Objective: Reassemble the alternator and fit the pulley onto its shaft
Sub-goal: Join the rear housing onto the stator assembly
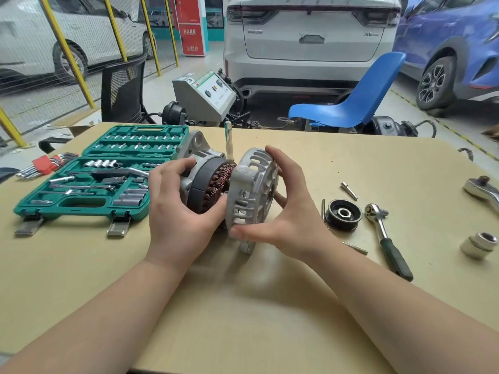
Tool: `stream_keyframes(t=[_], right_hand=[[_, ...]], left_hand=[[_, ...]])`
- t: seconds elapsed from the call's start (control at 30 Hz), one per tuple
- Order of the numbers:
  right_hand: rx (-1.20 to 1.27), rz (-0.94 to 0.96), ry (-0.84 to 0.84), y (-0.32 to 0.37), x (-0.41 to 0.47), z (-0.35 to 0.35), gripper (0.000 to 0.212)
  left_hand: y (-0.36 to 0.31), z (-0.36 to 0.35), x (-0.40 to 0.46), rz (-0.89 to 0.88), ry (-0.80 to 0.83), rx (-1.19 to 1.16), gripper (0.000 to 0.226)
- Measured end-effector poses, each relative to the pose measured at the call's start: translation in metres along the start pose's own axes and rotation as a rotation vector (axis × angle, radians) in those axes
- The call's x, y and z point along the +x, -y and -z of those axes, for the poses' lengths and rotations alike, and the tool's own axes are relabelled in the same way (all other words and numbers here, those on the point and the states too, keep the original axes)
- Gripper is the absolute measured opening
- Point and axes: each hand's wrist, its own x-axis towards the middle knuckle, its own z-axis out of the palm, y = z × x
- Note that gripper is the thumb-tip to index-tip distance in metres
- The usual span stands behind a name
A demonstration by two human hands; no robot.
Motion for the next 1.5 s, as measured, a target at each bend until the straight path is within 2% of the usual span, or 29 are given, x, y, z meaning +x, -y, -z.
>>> stream_keyframes(t=[0.2, 0.37, 0.43, 0.53, 0.63, 0.73, 0.83, 0.9, 0.97, 1.17, 1.37, 1.5], right_hand=[[-0.227, 0.248, 0.104, 0.007, -0.002, 0.009, 0.126], [-0.546, 0.398, 0.236, 0.014, -0.006, 0.013, 0.106], [-0.585, 0.386, 0.249, 0.014, -0.007, 0.015, 0.113], [-0.61, 0.302, 0.258, 0.014, -0.011, 0.016, 0.137], [-0.515, 0.117, 0.241, 0.012, -0.016, 0.013, 0.148], [-0.265, -0.056, 0.226, 0.01, -0.022, 0.003, 0.152], [0.02, -0.166, 0.174, 0.016, -0.024, -0.013, 0.147], [0.061, -0.217, 0.116, 0.019, -0.019, -0.022, 0.148], [0.077, -0.242, 0.088, 0.018, -0.014, -0.024, 0.152], [0.025, -0.223, 0.044, 0.02, -0.019, -0.018, 0.147], [0.179, -0.238, 0.01, 0.02, -0.01, -0.01, 0.15], [0.173, -0.215, -0.018, 0.019, -0.012, -0.014, 0.152]], left_hand=[[-0.004, 0.005, -0.001, -0.004, 0.035, -0.045, 0.073], [-0.002, 0.007, -0.001, -0.087, 0.104, -0.042, 0.077], [-0.001, 0.007, 0.0, -0.105, 0.102, -0.048, 0.077], [-0.002, 0.006, 0.001, -0.115, 0.084, -0.061, 0.073], [0.0, 0.005, 0.001, -0.108, 0.101, -0.05, 0.072], [0.0, 0.005, 0.001, -0.106, 0.112, -0.053, 0.072], [-0.002, 0.005, 0.002, -0.127, 0.111, -0.078, 0.07], [-0.002, 0.005, 0.004, -0.128, 0.121, -0.096, 0.069], [-0.001, 0.004, 0.006, -0.123, 0.119, -0.103, 0.068], [0.002, 0.002, 0.013, -0.127, 0.137, -0.098, 0.065], [0.006, -0.002, 0.026, -0.067, 0.076, -0.111, 0.056], [0.006, -0.001, 0.029, -0.03, 0.046, -0.138, 0.055]])
